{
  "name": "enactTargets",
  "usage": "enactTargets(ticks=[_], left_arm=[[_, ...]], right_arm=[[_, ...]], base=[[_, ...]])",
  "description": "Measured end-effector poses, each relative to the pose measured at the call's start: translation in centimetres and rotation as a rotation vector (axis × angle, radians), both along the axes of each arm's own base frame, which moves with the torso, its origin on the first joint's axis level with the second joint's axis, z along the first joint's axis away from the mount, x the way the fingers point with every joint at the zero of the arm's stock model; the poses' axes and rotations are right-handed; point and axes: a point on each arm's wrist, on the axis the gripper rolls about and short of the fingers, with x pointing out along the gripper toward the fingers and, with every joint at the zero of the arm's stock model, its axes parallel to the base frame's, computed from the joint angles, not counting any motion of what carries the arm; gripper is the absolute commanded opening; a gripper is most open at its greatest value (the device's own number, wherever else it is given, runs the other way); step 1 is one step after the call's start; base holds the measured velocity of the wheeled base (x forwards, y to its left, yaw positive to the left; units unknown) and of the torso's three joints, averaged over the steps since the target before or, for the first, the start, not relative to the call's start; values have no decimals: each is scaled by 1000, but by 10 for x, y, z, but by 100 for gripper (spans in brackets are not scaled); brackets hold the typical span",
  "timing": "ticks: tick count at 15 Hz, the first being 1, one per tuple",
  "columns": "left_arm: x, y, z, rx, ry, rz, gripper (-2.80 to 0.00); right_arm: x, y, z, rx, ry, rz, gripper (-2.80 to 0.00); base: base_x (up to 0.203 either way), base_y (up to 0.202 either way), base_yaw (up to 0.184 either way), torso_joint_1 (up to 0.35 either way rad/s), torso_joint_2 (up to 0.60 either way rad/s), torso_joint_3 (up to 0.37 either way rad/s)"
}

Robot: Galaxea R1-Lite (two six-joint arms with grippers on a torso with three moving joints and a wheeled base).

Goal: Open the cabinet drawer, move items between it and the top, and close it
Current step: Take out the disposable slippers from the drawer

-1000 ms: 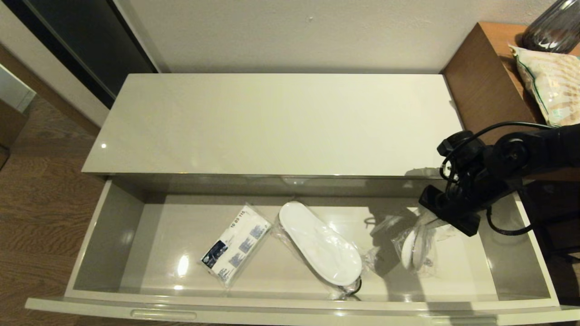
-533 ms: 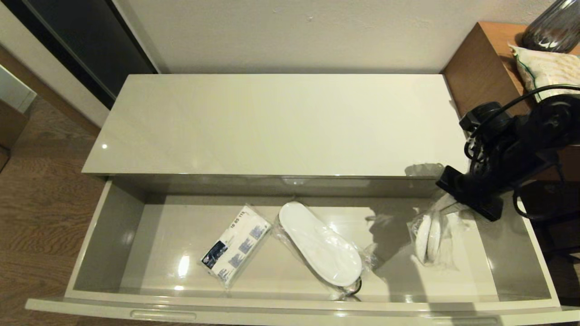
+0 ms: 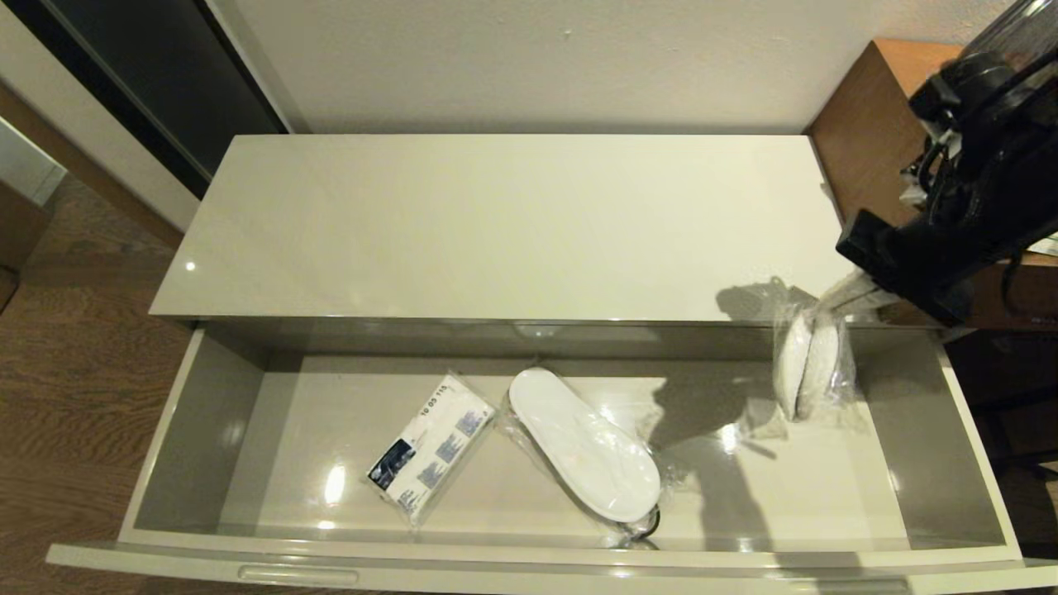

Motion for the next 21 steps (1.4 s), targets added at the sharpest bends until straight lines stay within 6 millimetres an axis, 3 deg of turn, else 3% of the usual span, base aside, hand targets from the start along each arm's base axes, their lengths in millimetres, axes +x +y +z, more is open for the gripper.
enactTargets(ticks=[3, 7, 12, 14, 17, 19, 21], left_arm=[[0, 0, 0, 0, 1, 0, -280], [0, 0, 0, 1, 0, 1, -280], [0, 0, 0, 1, 1, 0, -280], [0, 0, 0, 0, 0, 1, -280], [0, 0, 0, 0, 0, 0, -280], [0, 0, 0, 0, 0, 0, -280], [0, 0, 0, 0, 0, 1, -280]], right_arm=[[3, 3, 13, -197, -130, 54, -280], [10, 6, 29, -411, -307, 0, -280], [0, 13, 26, -468, -250, 45, -280], [-12, 11, 9, -493, -83, 99, -280], [-26, 14, -38, -559, 203, 234, -280], [-30, 15, -56, -641, 252, 403, -280], [-29, 13, -60, -718, 210, 605, -280]], base=[[0, 0, 0, 0, 0, 0], [0, 0, 0, 0, 0, 0], [0, 0, 0, 0, 0, 0], [0, 0, 0, 0, 0, 0], [0, 0, 0, 0, 0, 0], [0, 0, 0, 0, 0, 0], [0, 0, 0, 0, 0, 0]])
